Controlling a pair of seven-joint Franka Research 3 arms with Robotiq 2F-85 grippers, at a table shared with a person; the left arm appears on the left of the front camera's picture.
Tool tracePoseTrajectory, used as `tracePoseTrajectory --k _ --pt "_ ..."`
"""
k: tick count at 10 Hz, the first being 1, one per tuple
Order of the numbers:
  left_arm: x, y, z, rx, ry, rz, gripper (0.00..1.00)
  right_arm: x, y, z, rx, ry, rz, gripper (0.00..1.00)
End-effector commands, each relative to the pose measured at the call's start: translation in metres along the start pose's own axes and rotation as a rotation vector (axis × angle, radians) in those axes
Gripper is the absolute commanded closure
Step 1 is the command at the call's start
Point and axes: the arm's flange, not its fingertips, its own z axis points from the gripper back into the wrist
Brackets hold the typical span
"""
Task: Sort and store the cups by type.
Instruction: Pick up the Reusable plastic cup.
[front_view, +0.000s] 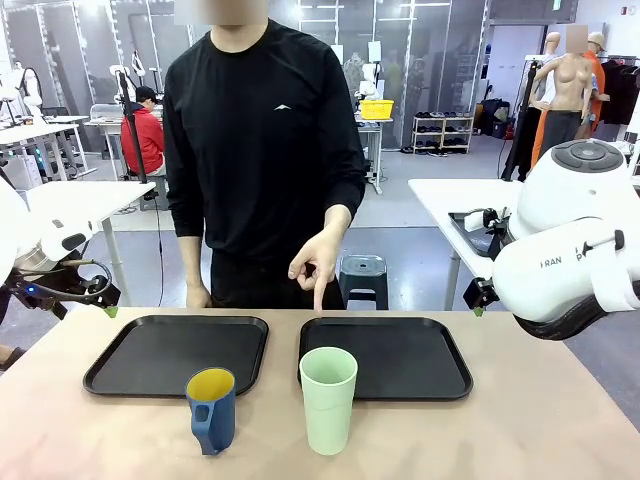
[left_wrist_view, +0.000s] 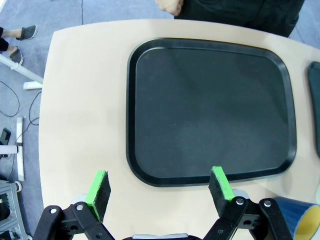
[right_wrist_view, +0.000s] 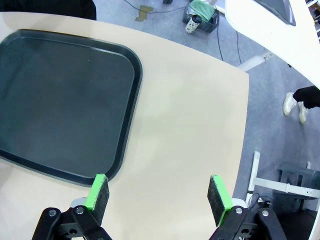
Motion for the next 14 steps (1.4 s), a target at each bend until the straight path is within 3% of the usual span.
tracePoseTrajectory --k 1,14 --pt "0.0001 0.0004 -0.0003 0.000 0.000 0.001 0.00 0.0011 0.0005 -0.0008 0.007 -0.003 -0.001 0.00" --pt "0.0001 0.0004 -0.0003 0.000 0.000 0.001 0.00 0.0000 0.0000 0.0000 0.000 0.000 0.000 0.00"
